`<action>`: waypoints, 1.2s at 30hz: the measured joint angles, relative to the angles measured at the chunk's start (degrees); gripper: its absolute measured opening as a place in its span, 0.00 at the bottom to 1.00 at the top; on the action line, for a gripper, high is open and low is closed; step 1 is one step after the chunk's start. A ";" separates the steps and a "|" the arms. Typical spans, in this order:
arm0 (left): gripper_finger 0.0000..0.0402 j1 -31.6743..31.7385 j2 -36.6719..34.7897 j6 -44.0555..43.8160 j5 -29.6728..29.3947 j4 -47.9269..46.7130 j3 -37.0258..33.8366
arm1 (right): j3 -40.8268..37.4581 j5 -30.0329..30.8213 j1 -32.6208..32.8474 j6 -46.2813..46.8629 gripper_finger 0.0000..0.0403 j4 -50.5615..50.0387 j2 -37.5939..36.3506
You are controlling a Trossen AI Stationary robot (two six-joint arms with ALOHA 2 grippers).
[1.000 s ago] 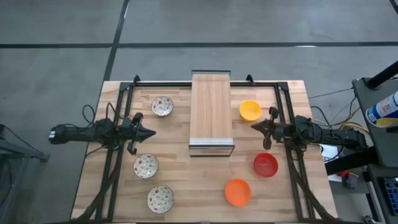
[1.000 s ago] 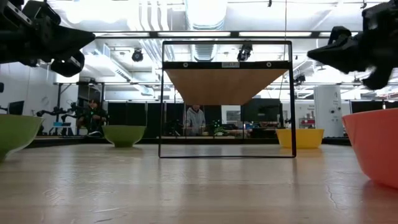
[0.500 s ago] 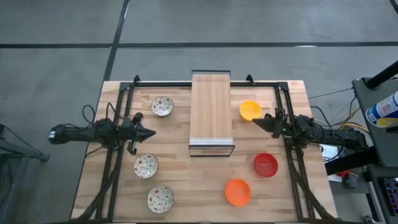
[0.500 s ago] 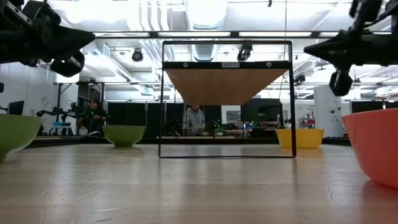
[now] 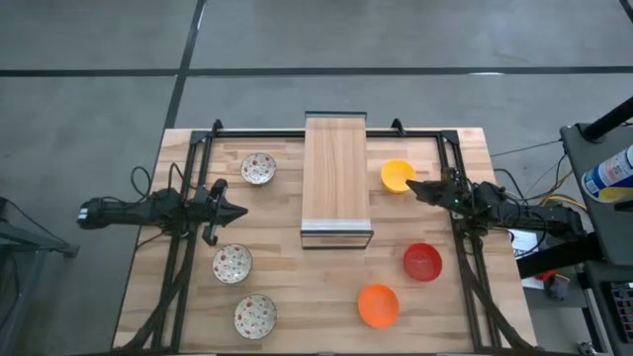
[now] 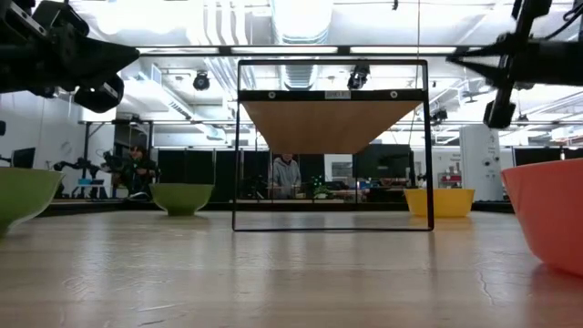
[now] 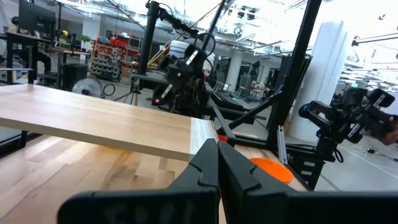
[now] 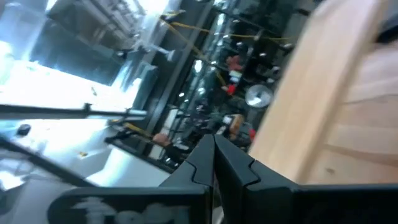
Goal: Pick & Place Mini bowls
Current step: Put the top white patterned bowl on the shelf
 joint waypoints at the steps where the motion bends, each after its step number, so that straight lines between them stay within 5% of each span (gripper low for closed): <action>1: 0.00 0.00 0.00 0.65 -0.01 0.00 0.00 | 0.92 -0.28 0.00 -0.74 0.02 0.00 0.32; 5: 0.00 0.00 -0.02 5.78 -0.02 0.32 0.00 | 7.15 -1.36 -0.02 -5.87 0.02 -4.17 2.92; 11: 0.00 -0.02 -0.02 4.45 -0.02 2.29 0.00 | 21.33 -7.46 -0.02 -7.92 0.02 -29.20 10.79; 22: 0.00 -0.07 0.00 -15.54 -2.70 17.29 -0.02 | 36.54 -8.64 -0.06 -9.12 0.02 -53.57 25.23; 32: 0.00 -0.04 0.11 -35.35 -27.78 29.69 -0.04 | 36.70 -6.84 -0.08 -9.02 0.02 -55.46 33.63; 36: 0.00 -0.02 0.85 -39.48 -32.08 29.27 -0.04 | 36.59 -6.70 -0.14 -9.66 0.02 -55.39 36.63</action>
